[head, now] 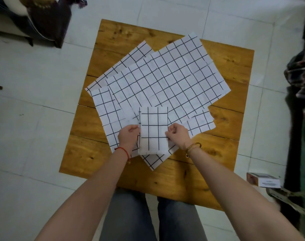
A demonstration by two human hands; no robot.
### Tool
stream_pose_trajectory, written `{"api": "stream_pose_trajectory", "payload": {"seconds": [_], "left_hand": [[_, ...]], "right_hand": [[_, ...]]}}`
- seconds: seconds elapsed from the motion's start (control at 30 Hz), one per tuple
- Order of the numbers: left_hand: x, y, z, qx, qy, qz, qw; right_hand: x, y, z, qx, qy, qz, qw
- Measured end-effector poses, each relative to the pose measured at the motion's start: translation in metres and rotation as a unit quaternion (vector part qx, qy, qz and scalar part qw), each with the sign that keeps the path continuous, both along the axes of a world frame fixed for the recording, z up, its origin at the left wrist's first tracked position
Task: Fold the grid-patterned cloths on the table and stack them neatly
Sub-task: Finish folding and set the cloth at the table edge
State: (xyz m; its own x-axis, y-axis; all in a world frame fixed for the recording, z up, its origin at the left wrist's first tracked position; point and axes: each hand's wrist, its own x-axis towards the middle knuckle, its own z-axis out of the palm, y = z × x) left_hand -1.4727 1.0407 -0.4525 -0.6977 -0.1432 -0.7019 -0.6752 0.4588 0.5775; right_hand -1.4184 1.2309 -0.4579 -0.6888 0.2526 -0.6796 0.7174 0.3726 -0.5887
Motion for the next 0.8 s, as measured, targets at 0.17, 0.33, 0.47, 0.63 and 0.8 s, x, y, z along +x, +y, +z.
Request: {"api": "stream_pose_trajectory", "payload": {"seconds": [0.17, 0.33, 0.47, 0.63, 0.8], "left_hand": [[-0.010, -0.064, 0.012, -0.006, 0.034, -0.028, 0.999], [-0.015, -0.133, 0.012, -0.040, 0.048, -0.061, 0.996], [-0.015, -0.193, 0.007, -0.063, 0.052, -0.076, 0.994], [-0.011, -0.252, -0.001, -0.076, 0.062, -0.064, 0.993], [-0.007, -0.285, -0.004, -0.046, 0.066, -0.082, 0.993]], "right_hand": [[-0.005, -0.065, 0.006, -0.027, -0.002, 0.003, 1.000], [-0.005, -0.136, 0.006, -0.042, 0.002, 0.018, 0.999], [-0.003, -0.202, -0.002, -0.039, -0.006, 0.032, 0.999], [-0.003, -0.266, -0.009, -0.015, -0.006, 0.046, 0.999], [-0.008, -0.302, -0.012, -0.008, -0.012, 0.043, 0.999]]}}
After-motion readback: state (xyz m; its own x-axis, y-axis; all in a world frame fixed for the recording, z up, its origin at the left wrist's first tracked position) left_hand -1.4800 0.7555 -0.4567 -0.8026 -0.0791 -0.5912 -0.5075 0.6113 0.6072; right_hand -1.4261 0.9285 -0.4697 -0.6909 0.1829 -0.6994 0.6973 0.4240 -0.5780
